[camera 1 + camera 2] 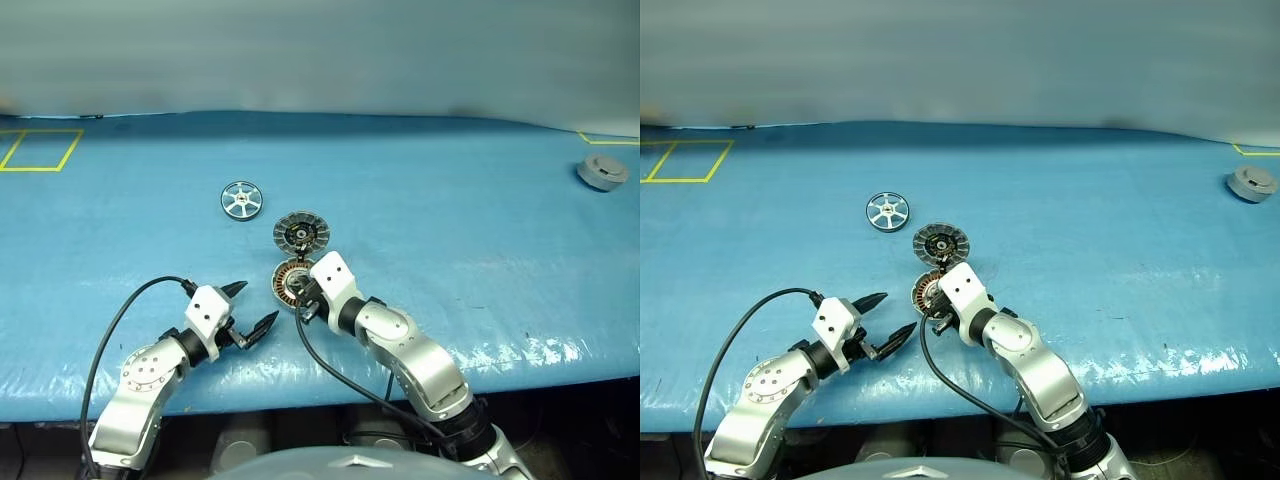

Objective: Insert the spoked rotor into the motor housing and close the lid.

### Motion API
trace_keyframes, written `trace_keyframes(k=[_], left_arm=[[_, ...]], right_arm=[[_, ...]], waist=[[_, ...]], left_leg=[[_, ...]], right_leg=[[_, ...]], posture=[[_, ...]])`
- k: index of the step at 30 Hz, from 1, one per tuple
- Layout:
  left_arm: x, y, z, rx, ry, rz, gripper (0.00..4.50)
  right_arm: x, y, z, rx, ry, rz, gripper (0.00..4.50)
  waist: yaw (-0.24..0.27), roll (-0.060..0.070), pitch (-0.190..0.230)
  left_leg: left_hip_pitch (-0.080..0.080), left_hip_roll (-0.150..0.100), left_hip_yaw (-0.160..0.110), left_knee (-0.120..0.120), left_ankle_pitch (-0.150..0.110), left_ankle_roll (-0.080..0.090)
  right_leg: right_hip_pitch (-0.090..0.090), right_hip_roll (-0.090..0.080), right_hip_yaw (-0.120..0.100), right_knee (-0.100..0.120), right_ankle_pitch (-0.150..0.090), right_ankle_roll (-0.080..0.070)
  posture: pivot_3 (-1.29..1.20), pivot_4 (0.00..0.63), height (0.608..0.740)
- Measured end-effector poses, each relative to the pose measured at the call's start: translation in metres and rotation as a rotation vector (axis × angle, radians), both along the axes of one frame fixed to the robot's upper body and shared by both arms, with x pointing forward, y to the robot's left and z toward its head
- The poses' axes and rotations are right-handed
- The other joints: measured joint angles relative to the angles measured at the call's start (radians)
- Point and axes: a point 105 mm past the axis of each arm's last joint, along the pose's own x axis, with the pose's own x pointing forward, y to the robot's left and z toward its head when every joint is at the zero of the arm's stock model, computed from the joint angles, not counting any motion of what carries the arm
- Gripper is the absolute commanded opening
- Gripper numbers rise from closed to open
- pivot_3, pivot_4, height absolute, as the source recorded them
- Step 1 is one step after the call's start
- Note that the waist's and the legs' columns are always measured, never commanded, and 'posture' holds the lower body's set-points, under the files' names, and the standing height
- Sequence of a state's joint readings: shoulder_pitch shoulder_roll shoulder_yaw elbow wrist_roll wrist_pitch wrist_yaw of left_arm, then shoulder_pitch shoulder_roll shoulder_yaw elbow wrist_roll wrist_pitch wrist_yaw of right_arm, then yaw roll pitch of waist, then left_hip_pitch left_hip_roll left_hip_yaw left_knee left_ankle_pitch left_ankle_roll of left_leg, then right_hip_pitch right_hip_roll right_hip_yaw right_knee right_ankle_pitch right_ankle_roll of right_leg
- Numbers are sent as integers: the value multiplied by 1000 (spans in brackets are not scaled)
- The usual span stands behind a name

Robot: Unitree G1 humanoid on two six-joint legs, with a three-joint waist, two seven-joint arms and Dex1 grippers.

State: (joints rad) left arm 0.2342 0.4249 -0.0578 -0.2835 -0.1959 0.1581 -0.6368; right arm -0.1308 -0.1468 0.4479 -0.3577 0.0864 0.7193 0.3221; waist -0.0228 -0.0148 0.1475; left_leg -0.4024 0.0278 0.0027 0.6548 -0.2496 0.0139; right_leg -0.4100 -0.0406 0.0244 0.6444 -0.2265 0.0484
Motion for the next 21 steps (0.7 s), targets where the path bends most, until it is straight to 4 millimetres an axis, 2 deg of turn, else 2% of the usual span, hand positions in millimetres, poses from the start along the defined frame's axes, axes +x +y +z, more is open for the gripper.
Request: trace_keyframes(k=[21], left_arm=[[0,-1,2,-5,-14,-1,4500]], right_arm=[[4,-2,0,3,-7,-20,660]], waist=[[1,0,0]], left_leg=[[0,0,0,0,0,0]], right_leg=[[0,0,0,0,0,0]], posture=[[0,150,740]])
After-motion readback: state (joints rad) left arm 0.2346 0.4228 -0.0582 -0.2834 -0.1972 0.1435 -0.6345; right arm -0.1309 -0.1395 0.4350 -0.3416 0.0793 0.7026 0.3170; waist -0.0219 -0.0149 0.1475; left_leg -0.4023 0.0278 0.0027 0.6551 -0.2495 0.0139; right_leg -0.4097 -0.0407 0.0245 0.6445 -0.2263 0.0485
